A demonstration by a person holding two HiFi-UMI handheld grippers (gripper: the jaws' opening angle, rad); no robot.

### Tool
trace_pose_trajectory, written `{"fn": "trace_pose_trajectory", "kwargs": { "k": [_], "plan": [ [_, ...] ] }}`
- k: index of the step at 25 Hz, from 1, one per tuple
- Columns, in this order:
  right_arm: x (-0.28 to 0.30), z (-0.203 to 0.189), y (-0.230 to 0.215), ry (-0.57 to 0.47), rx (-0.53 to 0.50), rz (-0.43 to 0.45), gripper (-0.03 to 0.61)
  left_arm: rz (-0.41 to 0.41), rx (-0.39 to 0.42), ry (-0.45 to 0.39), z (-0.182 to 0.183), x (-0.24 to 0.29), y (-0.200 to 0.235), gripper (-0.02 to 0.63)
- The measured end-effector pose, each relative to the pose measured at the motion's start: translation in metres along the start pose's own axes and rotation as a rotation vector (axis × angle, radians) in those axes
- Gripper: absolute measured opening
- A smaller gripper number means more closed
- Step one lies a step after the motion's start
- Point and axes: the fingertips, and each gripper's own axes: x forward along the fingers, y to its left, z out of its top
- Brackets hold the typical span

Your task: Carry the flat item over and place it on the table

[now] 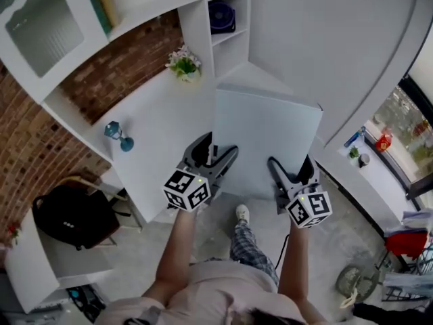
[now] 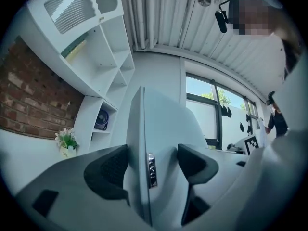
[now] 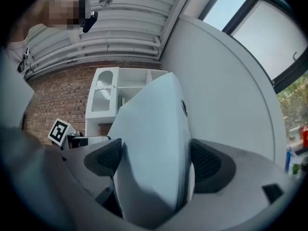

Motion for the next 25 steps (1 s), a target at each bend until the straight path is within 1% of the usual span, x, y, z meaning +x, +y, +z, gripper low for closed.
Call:
{"fn": "trace_pose_trajectory", "kwargs": {
  "k": [5, 7, 10, 13, 17, 21, 25],
  "plan": [
    [0.086, 0.02, -0.075, 0.024, 0.017, 0.082, 0.454, 0.084, -0.001, -0.008, 0.019, 0.089, 0.044, 0.327],
    [0.12, 0.023, -0.091, 0.037, 0.015, 0.121, 0.454, 0.126, -0.006, -0.009, 0.024, 0.111, 0.065, 0.327],
    [0.173, 0.016, -0.102, 0.07, 0.017, 0.197, 0.454, 0.211, -0.023, -0.016, 0.024, 0.126, 0.104, 0.327],
    [0.217, 0.005, -0.106, 0.09, 0.028, 0.254, 0.454, 0.273, -0.027, -0.024, 0.024, 0.135, 0.139, 0.327],
    [0.258, -0.005, -0.1, 0.114, 0.038, 0.342, 0.454, 0.364, -0.029, -0.034, 0.025, 0.131, 0.167, 0.327],
    [0.29, -0.012, -0.075, 0.13, 0.059, 0.434, 0.456, 0.455, -0.018, -0.039, 0.037, 0.108, 0.191, 0.327],
    [0.312, -0.016, -0.041, 0.137, 0.073, 0.511, 0.454, 0.528, -0.005, -0.068, 0.049, 0.077, 0.209, 0.327]
  ]
}}
